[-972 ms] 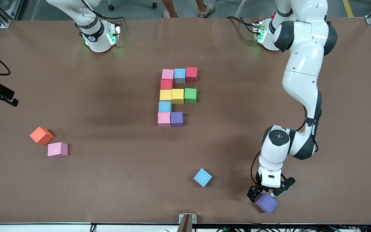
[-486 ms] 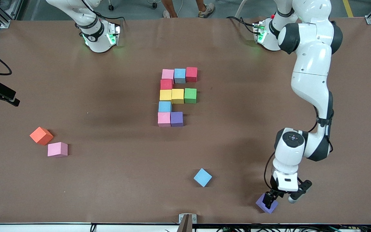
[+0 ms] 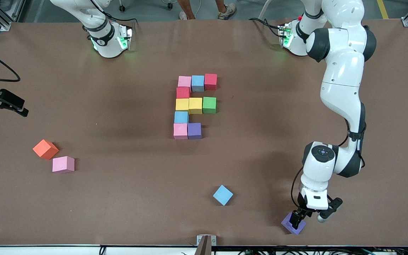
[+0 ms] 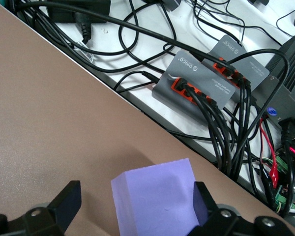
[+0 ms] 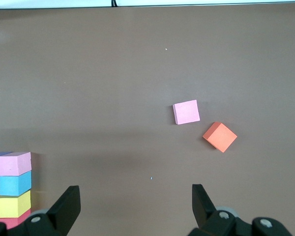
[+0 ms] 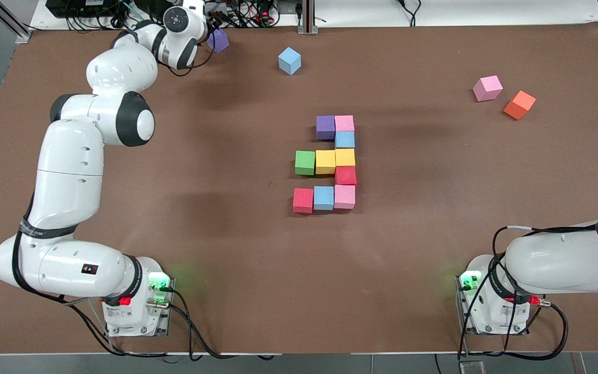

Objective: Arrange 11 blocks into digit 3
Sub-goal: 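Grasp the second purple cube with the left gripper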

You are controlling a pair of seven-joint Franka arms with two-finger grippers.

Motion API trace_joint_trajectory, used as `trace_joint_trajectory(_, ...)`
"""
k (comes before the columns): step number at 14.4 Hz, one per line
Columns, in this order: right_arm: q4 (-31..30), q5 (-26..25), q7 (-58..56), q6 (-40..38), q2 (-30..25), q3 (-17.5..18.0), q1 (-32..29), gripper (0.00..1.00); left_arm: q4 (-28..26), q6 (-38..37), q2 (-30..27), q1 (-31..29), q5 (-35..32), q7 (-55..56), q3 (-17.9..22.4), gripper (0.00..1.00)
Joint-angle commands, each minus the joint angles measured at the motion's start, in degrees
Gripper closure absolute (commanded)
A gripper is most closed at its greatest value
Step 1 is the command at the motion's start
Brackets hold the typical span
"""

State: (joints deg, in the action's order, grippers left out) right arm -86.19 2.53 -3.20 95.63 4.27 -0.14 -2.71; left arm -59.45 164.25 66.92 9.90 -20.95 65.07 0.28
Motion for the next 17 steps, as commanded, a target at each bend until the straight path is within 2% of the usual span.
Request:
trace_joint_trajectory(1, -0.47, -0.68, -0.49, -0.44, -0.84, -0.65, 0.34, 0.00, 1.18, 0.63, 0.66, 0.12, 1.26, 0.23, -0.01, 0.18)
trace_joint_trajectory(2, -0.47, -0.59, -0.57, -0.53, -0.85, -0.56, 0.16, 0.00, 1.09, 0.63, 0.58, -0.05, 1.43, 1.27, -0.62, 0.35)
trace_joint_trajectory(4, -0.55, -0.59, -0.49, -0.88, -0.93, -0.56, -0.01, 0.00, 1.09, 0.72, 0.58, -0.14, 1.52, 1.64, -0.80, 0.63)
trace_joint_trajectory(7, -0.55, -1.21, -0.49, -1.06, -0.93, -0.56, -0.19, 0.00, 0.91, 0.63, 0.14, -0.14, 1.52, 1.90, -0.89, 0.94)
trace_joint_trajectory(8, -0.55, -1.30, -0.49, -0.88, -0.93, -0.56, -0.19, 0.00, 0.91, 0.63, 0.05, -0.05, 1.52, 1.99, -0.89, 1.00)
trace_joint_trajectory(11, -0.55, -1.30, -0.40, -0.70, -0.85, -0.56, -0.19, 0.00, 0.83, 0.63, -0.47, -0.14, 1.61, 3.47, -0.89, 1.00)
trace_joint_trajectory(14, -0.55, -1.30, -0.40, -0.70, -0.67, -0.47, -0.28, 0.00, 0.39, -0.50, -4.07, -0.32, 3.36, 4.27, -1.51, 1.00)
trace_joint_trajectory(17, -0.47, -1.30, -0.14, -0.44, -0.58, -0.48, -0.28, 0.00, 0.30, -4.20, -6.01, -0.23, 3.98, 4.36, -1.60, 1.00)
